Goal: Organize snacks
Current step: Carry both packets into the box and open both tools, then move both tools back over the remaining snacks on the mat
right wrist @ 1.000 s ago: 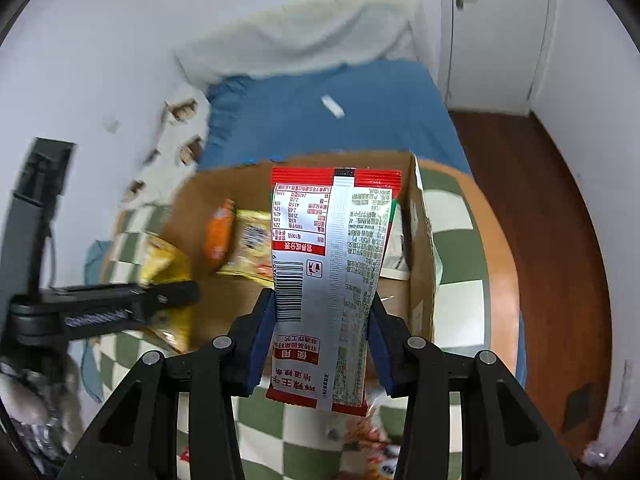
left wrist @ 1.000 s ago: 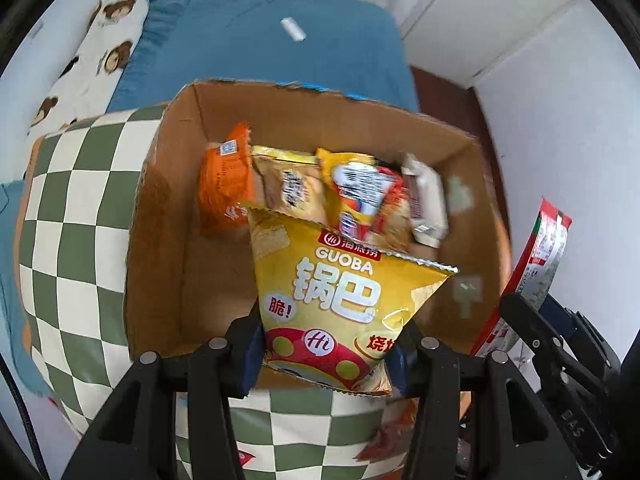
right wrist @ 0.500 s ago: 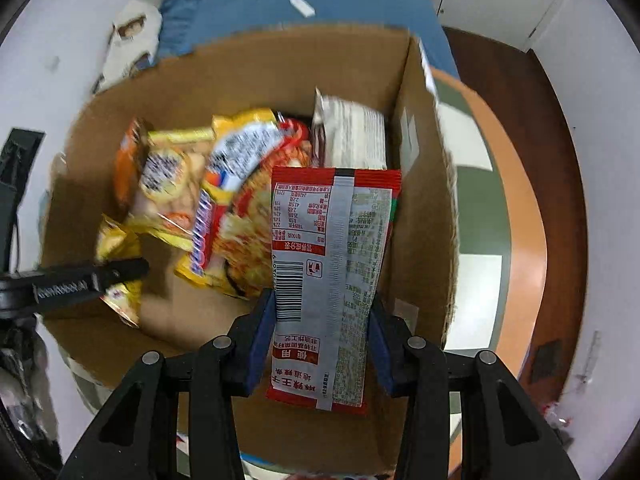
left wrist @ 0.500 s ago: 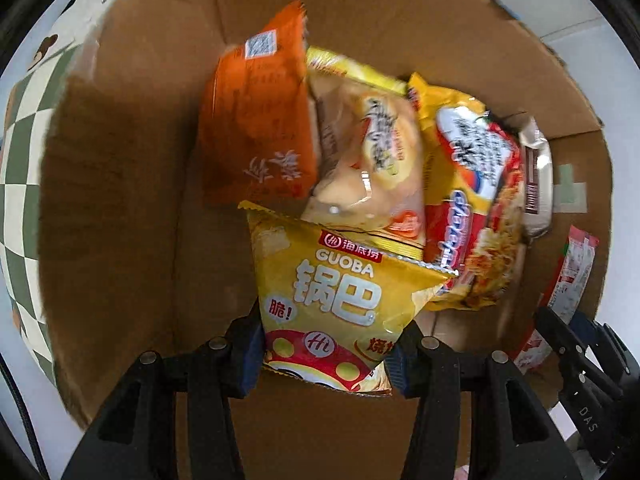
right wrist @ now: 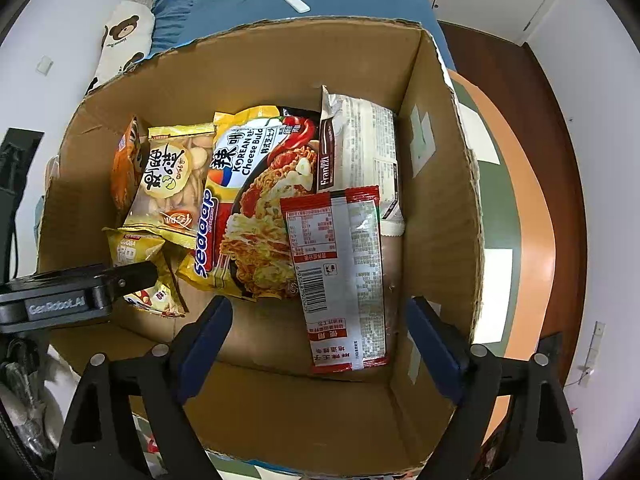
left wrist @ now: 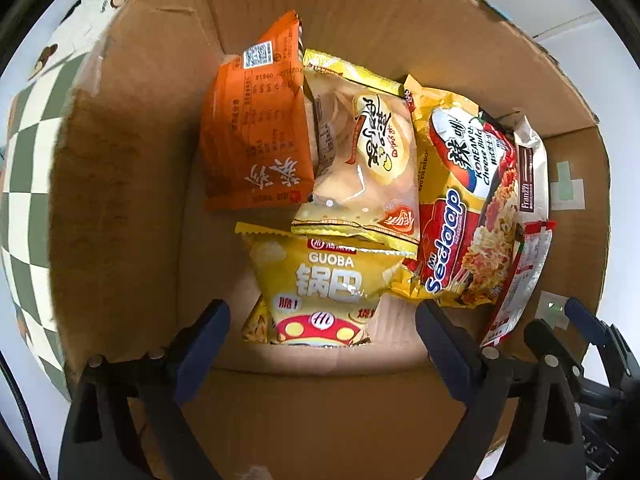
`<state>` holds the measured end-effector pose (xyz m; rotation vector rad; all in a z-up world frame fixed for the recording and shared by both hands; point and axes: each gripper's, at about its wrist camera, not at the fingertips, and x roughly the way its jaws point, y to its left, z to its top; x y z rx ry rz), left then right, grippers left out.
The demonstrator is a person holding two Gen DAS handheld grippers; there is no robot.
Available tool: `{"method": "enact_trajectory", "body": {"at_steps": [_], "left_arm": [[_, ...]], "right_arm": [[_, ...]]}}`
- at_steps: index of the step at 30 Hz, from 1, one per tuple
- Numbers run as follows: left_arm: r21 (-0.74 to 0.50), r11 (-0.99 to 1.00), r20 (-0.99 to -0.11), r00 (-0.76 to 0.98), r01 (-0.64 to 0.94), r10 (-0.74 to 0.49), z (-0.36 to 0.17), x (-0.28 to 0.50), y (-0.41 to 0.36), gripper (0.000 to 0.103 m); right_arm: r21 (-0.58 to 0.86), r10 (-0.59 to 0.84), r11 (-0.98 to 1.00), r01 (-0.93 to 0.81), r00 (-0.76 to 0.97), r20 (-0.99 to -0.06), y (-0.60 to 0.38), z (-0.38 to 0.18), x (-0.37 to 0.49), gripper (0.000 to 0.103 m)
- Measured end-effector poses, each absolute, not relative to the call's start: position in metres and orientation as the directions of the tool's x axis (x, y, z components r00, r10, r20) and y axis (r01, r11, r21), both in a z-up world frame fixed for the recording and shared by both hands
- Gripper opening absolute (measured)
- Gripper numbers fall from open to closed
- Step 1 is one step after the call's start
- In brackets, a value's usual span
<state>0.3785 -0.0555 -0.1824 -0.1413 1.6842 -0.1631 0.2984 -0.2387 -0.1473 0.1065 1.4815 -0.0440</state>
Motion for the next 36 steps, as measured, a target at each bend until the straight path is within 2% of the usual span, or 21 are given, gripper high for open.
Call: {"method": "enact_trajectory", "body": {"at_steps": [15,23,36], "left_arm": [[-0.105,0.992,-0.978,0.173,0.075,-0.117,-0.105,0.310,-0.057,0.095],[-0.098,0.989,-0.942,0.310,0.115,-0.129,-0.049,0.272,-0.056,0.095],[-0.108,0.982,-0.867,0.470,0.153,-0.168,0.006,0.215,-0.047,0.095]], "right_arm": [[0.024,0.005,0.997,0.075,0.248,-0.969,-0.220,-0.118,0.257,0.091],[0.055,0.030,0.996,0.067,0.328,-0.944,-0.216,-0.084,0.228,0.091],[0.072,0.049,0.997,0.028,0.488,-0.872,-0.198,-0.016,0.164,0.091]]}}
